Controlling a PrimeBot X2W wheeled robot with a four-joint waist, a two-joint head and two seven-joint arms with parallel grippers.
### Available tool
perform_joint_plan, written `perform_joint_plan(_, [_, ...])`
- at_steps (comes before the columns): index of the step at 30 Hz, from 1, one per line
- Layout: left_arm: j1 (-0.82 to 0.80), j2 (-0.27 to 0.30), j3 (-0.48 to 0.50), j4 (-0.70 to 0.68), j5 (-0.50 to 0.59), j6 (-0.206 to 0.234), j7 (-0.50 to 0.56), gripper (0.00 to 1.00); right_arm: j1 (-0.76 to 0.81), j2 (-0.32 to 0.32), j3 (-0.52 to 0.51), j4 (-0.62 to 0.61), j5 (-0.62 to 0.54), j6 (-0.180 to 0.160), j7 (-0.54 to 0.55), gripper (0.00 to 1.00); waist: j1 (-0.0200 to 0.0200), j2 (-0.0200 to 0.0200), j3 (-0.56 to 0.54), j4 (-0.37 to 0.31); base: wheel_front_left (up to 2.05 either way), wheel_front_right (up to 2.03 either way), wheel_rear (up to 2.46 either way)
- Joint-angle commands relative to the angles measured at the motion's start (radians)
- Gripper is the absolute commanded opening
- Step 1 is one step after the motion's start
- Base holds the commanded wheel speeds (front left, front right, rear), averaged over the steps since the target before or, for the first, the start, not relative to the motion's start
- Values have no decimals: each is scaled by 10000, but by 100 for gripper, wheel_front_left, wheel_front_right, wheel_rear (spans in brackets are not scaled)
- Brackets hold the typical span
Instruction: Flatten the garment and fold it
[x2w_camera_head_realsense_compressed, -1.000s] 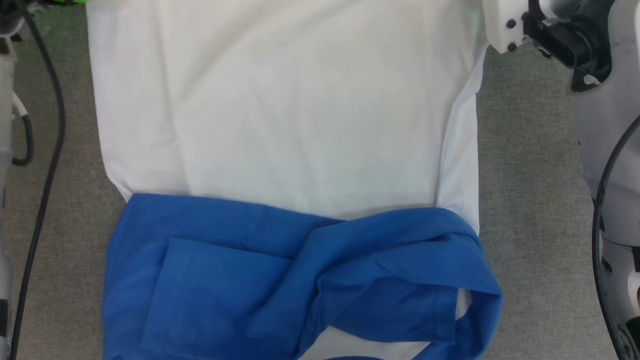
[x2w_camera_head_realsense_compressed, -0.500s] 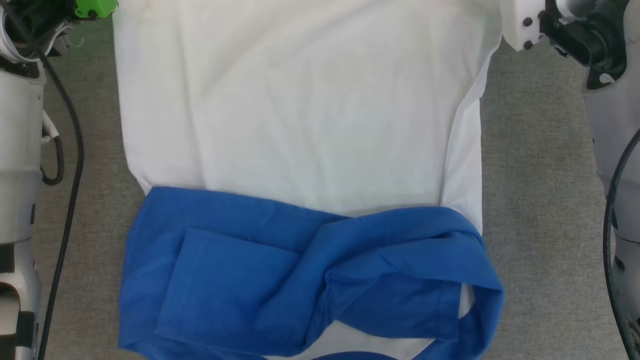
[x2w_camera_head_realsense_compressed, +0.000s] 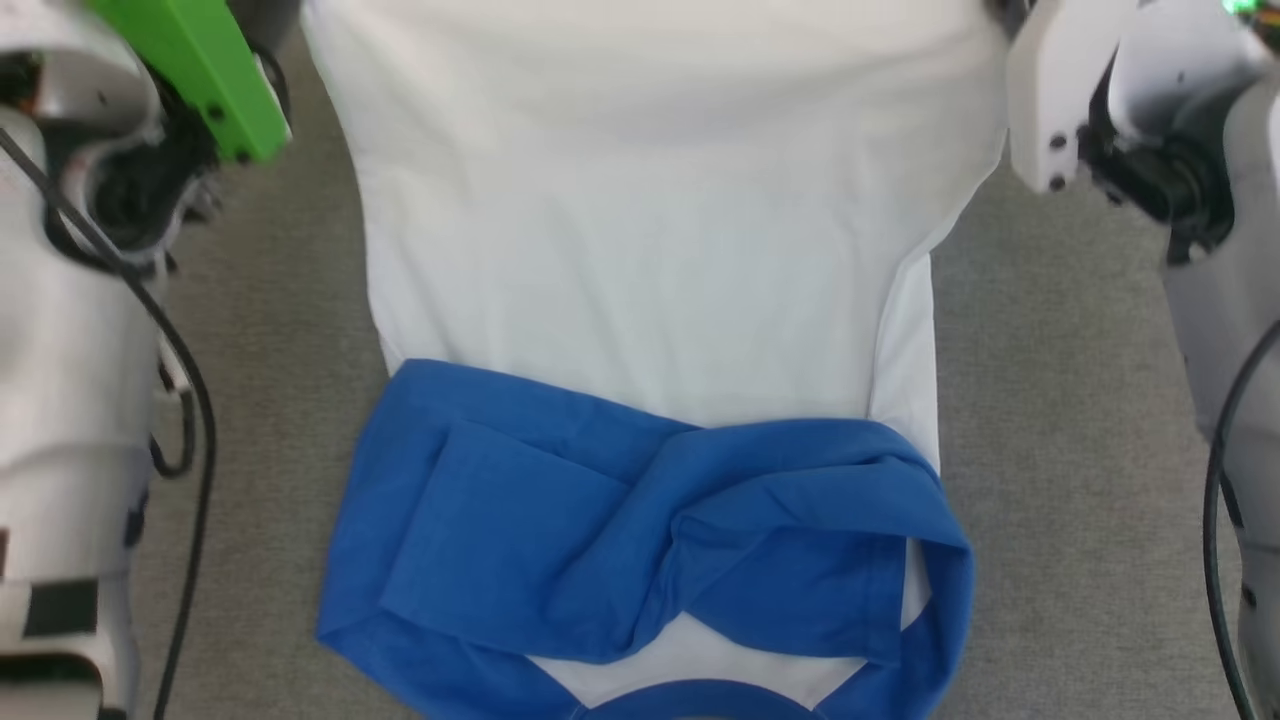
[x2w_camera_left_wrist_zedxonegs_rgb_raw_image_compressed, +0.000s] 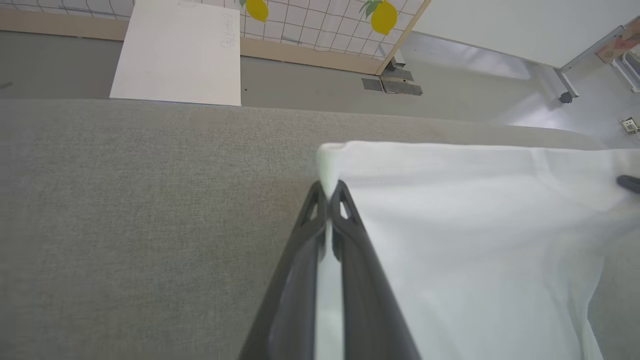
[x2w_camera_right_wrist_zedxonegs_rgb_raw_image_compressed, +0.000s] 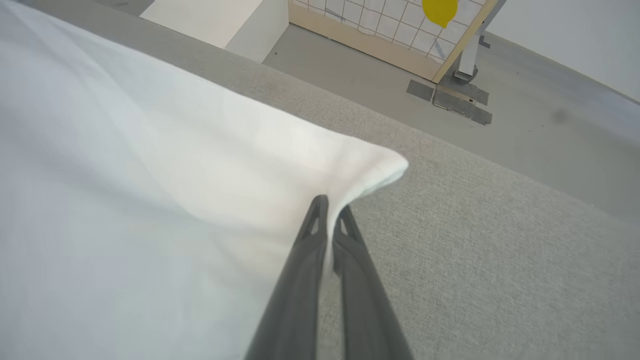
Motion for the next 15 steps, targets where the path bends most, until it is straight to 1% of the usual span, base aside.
perform_joint_plan(1, [421, 22, 5, -173, -135, -88, -140, 0, 380, -120, -7, -134, 209, -15, -114, 0, 0, 68, -1270, 363, 0, 0, 0])
perform_joint_plan(7, [2088, 138, 121, -1205, -573, -166, -445, 0, 1903, -391, -166, -834, 836, -15, -203, 0, 0, 68, -2425, 514, 0, 0, 0])
perform_joint_plan(9, [2773, 135, 231, -1770, -799, -104, -475, 0, 2505, -491, -207, -1193, 1073, -15, -157, 0, 0, 68, -2742, 563, 0, 0, 0])
perform_joint_plan(15, [4770, 328, 245, -3294, -862, 180, -528, 0, 4229, -572, -577, -2218, 1565, -15, -81, 0, 0, 68, -3629, 672, 0, 0, 0])
